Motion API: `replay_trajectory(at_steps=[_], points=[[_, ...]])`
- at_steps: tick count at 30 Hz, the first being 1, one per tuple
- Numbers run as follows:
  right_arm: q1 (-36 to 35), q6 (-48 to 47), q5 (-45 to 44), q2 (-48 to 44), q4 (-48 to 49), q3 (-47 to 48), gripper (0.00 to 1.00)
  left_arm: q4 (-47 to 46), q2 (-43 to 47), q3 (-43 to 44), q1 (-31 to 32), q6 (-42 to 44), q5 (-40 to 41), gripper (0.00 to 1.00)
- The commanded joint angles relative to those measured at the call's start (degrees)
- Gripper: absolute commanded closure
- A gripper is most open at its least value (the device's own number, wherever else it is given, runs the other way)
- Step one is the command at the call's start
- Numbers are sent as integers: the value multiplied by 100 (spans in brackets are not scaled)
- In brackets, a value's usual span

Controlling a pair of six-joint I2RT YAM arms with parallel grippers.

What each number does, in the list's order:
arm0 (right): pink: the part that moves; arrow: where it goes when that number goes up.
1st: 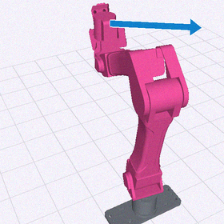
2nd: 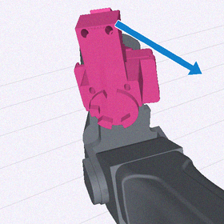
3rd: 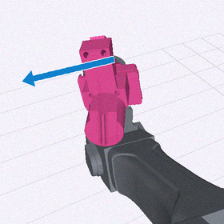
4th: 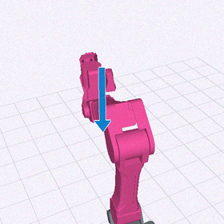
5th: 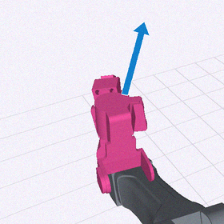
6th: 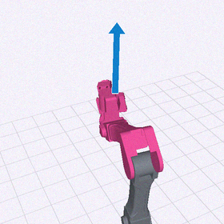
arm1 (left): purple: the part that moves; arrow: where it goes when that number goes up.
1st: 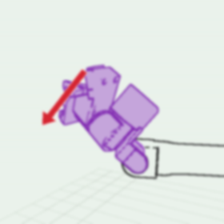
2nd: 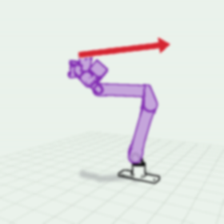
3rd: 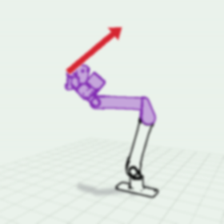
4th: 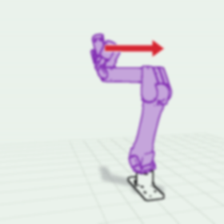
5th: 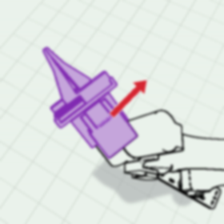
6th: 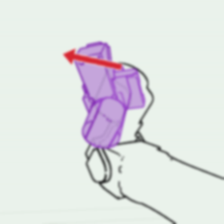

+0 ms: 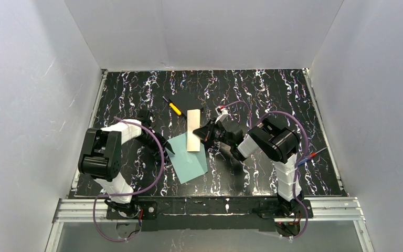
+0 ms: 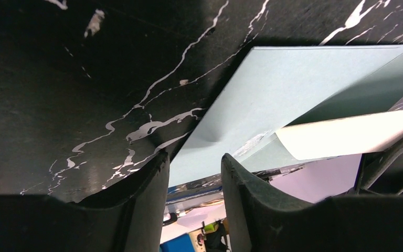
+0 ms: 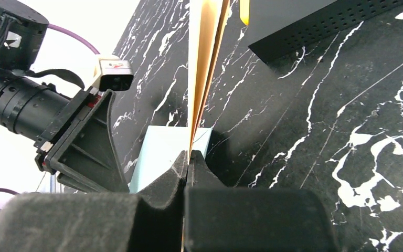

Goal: Place the letter into the envelope and seal it

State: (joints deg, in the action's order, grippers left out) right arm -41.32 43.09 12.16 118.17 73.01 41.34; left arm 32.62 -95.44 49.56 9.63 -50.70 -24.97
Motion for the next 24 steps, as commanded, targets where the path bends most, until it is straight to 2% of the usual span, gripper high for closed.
replay_trajectory(at_steps=[1,6,9,14,24], points=[[6,-51,178,65,524,-93,99,130,-158,77,82,-80,387,61],[1,-1000,146,-263,-244,-205,99,156,-156,115,83,-119,600,63],[2,-1261,306,-342,-456,-214,99,149,-153,83,83,-157,650,64],[-30,-833,473,-165,-105,-194,99,85,-250,98,78,-224,545,66],[-283,-632,84,-109,19,46,99,-12,-249,46,81,-265,439,66]])
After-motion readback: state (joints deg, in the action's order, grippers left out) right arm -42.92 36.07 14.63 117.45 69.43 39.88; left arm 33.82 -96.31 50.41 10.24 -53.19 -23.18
